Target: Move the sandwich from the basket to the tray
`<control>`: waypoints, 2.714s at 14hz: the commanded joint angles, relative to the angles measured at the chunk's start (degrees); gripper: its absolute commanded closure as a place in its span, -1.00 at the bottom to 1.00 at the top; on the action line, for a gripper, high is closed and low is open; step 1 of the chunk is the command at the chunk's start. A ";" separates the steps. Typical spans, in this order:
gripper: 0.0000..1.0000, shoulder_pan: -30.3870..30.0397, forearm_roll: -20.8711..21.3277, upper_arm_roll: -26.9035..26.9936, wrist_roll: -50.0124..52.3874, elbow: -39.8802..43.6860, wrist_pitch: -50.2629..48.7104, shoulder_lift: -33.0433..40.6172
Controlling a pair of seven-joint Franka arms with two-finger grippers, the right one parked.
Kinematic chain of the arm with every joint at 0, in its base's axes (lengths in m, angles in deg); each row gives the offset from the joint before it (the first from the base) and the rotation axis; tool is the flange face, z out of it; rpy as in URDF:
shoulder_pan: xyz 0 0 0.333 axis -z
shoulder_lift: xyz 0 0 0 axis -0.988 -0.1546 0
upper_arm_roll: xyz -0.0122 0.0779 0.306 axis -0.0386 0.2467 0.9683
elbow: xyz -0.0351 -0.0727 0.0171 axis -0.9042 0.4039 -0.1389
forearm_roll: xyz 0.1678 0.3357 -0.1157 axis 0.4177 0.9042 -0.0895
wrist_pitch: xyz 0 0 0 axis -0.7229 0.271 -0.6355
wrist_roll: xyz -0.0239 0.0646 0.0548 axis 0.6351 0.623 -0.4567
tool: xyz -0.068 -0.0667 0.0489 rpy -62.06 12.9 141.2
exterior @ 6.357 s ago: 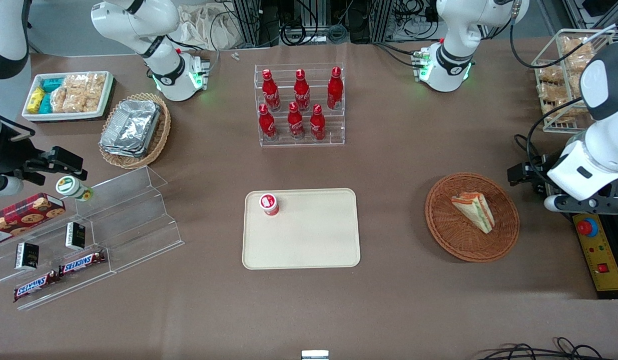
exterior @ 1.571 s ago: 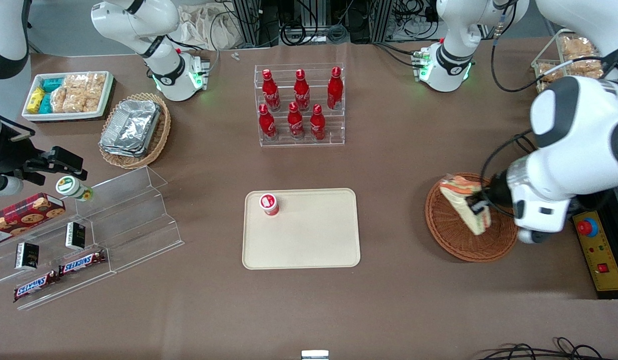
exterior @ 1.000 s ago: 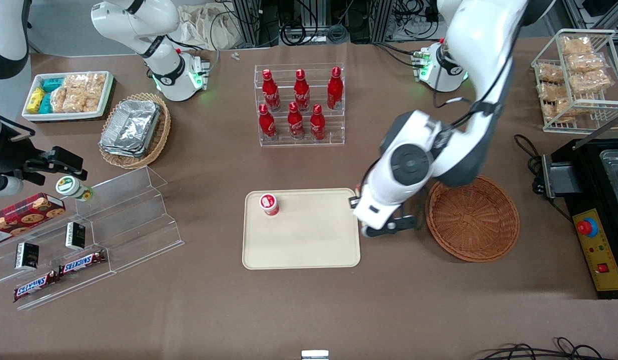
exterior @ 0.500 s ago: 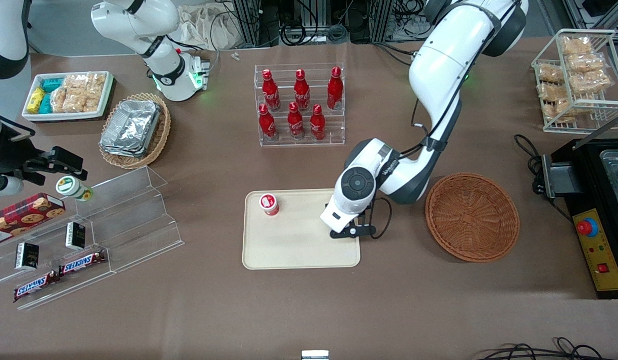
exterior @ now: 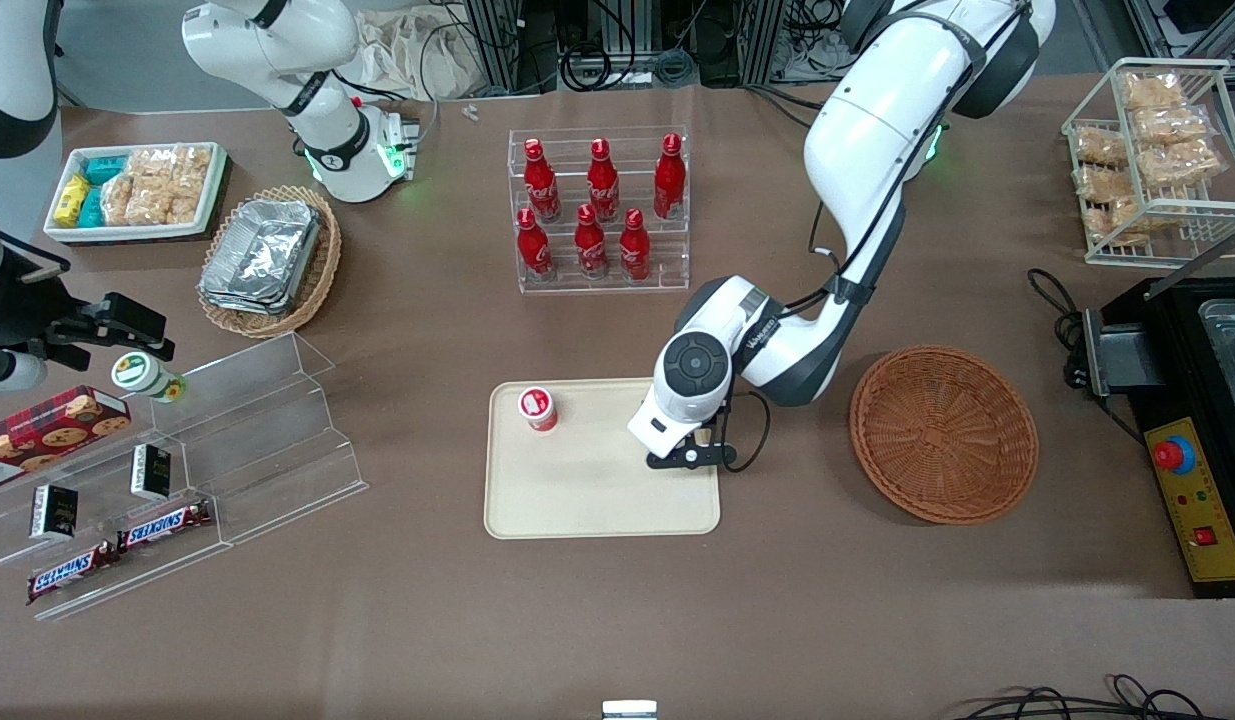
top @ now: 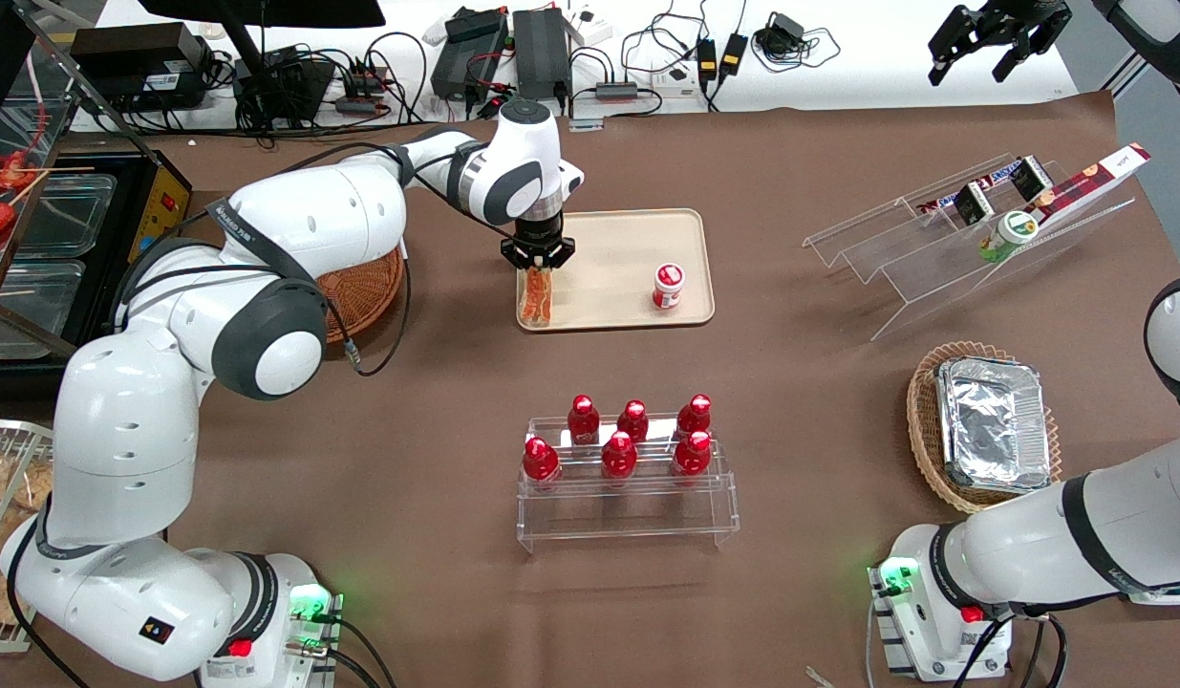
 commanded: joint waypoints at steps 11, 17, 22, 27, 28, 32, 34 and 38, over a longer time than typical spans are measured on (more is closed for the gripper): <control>-1.00 -4.08 0.94 0.75 1.32 1.09 -9.46 7.84; -1.00 -12.17 -0.38 0.49 -3.86 -7.15 -14.50 21.53; -1.00 -19.71 -1.26 0.66 -9.11 -16.21 -15.81 34.02; -1.00 -27.02 -1.17 0.66 -14.75 -17.99 -19.15 39.31; -1.00 -28.34 -1.17 0.75 -16.41 -17.90 -19.94 39.67; -1.00 -34.05 -0.91 0.75 -27.30 -17.63 -20.38 41.16; -1.00 -35.82 -0.73 0.75 -29.00 -17.90 -22.92 41.87; -1.00 -37.31 -0.82 0.75 -35.20 -13.08 -25.03 39.33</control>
